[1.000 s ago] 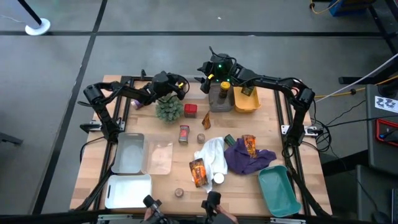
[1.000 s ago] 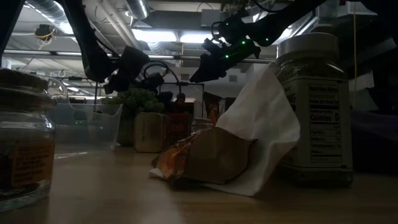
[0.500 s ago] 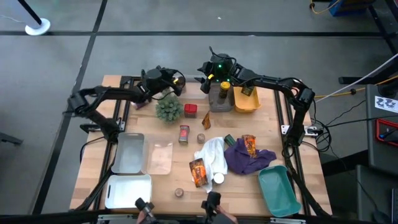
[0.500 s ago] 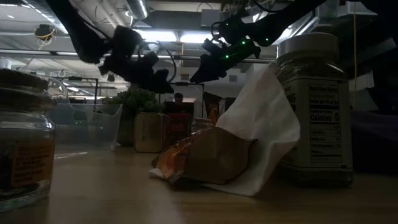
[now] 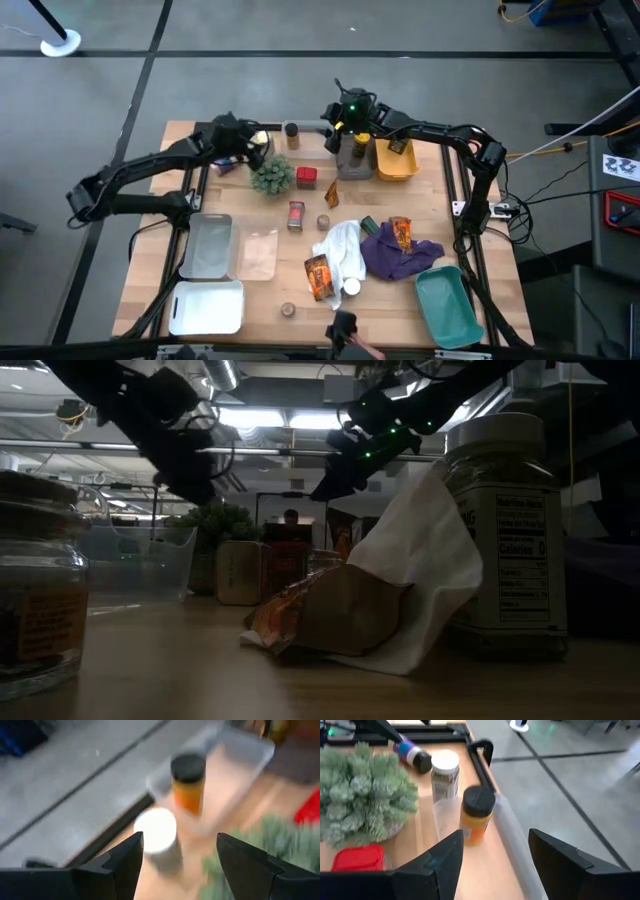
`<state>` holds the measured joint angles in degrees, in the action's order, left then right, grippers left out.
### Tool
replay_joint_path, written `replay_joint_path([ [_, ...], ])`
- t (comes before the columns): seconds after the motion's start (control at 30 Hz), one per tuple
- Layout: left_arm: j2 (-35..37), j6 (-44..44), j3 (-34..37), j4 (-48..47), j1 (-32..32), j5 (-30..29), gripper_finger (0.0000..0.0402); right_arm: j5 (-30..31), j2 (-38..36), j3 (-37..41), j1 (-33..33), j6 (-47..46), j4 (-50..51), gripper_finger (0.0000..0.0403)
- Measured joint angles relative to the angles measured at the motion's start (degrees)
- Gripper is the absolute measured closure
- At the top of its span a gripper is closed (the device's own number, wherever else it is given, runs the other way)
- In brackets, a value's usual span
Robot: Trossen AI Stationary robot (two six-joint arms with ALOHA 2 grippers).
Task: Sort spices by type
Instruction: Put the violet seasoning bottle into the top transparent bin
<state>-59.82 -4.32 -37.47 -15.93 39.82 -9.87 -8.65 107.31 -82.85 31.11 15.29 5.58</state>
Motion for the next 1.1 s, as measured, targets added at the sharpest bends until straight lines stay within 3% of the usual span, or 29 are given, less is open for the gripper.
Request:
replay_joint_path([
  [0.3,-1.33,0.42,0.00,-15.78,4.24,-0.14,0.0167,-3.38,-0.16,0.00,0.00,0.02,7.65,0.0178],
  [1.1,-17.72,-7.85,0.01,-16.17,12.80,-0.79,0.0167,-2.31,-15.20,0.02,0.02,2.29,17.30,0.0178],
])
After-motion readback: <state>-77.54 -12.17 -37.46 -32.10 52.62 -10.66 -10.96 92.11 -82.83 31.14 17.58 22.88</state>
